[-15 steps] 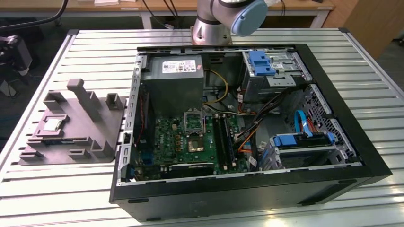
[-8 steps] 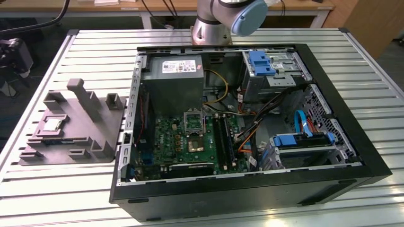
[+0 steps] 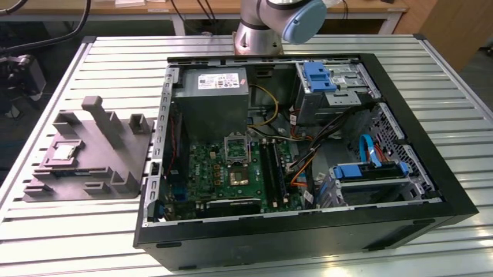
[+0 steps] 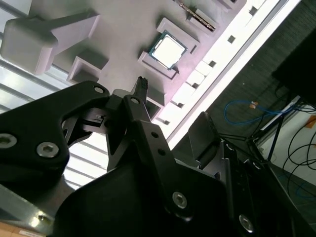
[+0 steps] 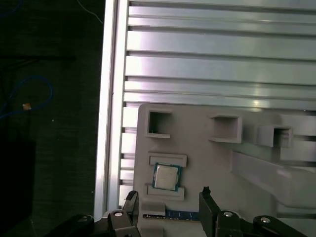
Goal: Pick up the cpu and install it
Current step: 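Pick up the cpu and move it towards the insertion slot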
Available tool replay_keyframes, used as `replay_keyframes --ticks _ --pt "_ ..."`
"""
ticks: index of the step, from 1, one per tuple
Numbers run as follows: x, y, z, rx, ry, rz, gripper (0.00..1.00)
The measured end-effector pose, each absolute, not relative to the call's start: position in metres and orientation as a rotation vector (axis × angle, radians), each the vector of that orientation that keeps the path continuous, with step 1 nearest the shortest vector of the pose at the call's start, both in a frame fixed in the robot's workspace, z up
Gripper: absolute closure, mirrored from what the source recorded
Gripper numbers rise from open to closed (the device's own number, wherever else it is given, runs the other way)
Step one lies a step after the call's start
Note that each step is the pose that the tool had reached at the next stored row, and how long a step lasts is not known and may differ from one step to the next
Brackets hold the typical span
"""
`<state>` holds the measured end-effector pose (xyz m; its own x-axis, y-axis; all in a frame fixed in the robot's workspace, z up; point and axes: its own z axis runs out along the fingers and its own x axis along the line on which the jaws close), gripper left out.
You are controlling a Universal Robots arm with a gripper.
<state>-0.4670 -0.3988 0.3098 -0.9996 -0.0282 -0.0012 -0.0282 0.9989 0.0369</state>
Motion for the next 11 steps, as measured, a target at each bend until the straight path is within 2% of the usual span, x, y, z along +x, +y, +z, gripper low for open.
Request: replay_keyframes --ticks 11 --pt "-0.467 -0.405 0.290 -0.043 3.139 0.058 0.40"
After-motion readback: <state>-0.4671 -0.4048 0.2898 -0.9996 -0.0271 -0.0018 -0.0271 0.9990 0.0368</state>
